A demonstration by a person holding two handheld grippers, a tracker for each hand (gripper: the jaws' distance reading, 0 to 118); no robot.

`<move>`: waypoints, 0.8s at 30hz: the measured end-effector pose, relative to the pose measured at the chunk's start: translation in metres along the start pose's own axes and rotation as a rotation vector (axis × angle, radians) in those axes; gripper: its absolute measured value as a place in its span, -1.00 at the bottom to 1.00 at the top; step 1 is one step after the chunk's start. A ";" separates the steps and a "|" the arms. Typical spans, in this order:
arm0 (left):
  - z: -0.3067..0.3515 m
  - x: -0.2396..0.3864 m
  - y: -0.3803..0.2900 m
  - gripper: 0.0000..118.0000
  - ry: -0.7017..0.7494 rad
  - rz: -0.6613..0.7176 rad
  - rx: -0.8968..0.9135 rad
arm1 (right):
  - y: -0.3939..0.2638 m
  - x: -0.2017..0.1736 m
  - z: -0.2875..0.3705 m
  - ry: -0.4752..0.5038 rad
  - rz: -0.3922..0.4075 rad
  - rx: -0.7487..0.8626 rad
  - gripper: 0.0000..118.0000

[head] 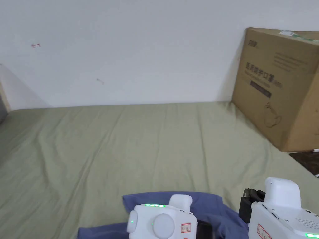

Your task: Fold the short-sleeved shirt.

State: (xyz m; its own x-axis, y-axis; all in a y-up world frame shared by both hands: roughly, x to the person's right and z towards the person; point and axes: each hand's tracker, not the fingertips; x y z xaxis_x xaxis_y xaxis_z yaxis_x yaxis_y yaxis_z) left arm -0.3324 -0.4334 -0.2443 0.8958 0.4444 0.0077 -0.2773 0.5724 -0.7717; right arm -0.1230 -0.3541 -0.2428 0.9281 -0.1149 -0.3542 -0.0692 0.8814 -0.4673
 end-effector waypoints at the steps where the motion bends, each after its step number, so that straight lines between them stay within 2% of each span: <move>1: 0.012 -0.008 -0.006 -0.71 0.026 0.008 0.029 | -0.002 -0.005 -0.003 0.013 0.000 -0.009 -0.99; 2: 0.019 -0.019 -0.016 -0.99 0.088 0.022 0.027 | -0.006 -0.012 -0.007 0.033 -0.001 -0.021 -0.99; 3: 0.027 -0.032 -0.027 -1.00 0.130 0.036 0.024 | -0.009 -0.019 -0.011 0.055 0.003 -0.043 -0.99; 6: 0.051 -0.065 -0.054 -1.00 0.128 0.091 -0.010 | -0.018 -0.039 -0.022 0.106 0.025 -0.081 -0.99; 8: 0.067 -0.091 -0.058 -1.00 0.231 0.163 0.039 | -0.022 -0.050 -0.029 0.132 0.046 -0.096 -0.99; 9: 0.075 -0.105 -0.051 -0.78 0.273 0.198 0.063 | -0.022 -0.055 -0.033 0.136 0.047 -0.104 -0.99; 10: 0.083 -0.120 -0.045 -0.37 0.286 0.244 0.081 | -0.023 -0.059 -0.037 0.143 0.046 -0.113 -0.99; 12: 0.094 -0.152 -0.031 0.79 0.338 0.302 0.112 | -0.023 -0.065 -0.044 0.157 0.040 -0.129 -0.99; 13: 0.095 -0.167 -0.022 0.93 0.375 0.321 0.122 | -0.023 -0.067 -0.047 0.161 0.046 -0.136 -0.99; 14: 0.094 -0.183 -0.016 0.89 0.423 0.332 0.129 | -0.023 -0.069 -0.050 0.161 0.055 -0.142 -0.99; 16: 0.085 -0.212 -0.005 0.66 0.516 0.375 0.093 | -0.025 -0.071 -0.053 0.150 0.072 -0.150 -0.99; 18: 0.062 -0.235 0.001 0.42 0.519 0.460 -0.034 | -0.027 -0.069 -0.059 0.144 0.081 -0.168 -0.99; 20: 0.040 -0.244 -0.005 0.44 0.467 0.501 -0.095 | -0.030 -0.065 -0.066 0.132 0.086 -0.195 -0.99; 21: 0.029 -0.241 -0.009 0.37 0.534 0.431 -0.107 | -0.032 -0.062 -0.069 0.123 0.082 -0.206 -0.99; 22: 0.026 -0.233 -0.008 0.19 0.577 0.342 -0.115 | -0.033 -0.060 -0.072 0.117 0.076 -0.221 -0.99; 23: 0.029 -0.221 -0.006 0.19 0.608 0.295 -0.119 | -0.033 -0.056 -0.073 0.115 0.062 -0.231 -0.99; 24: 0.032 -0.215 -0.004 0.11 0.641 0.263 -0.097 | -0.034 -0.052 -0.075 0.117 0.045 -0.239 -0.99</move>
State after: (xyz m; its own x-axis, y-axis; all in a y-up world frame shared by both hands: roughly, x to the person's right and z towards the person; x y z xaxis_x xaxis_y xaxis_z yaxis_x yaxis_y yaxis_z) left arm -0.5350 -0.5095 -0.2221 0.8397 0.0486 -0.5408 -0.5077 0.4237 -0.7502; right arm -0.1966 -0.4124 -0.2689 0.8745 -0.1428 -0.4636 -0.2066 0.7550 -0.6223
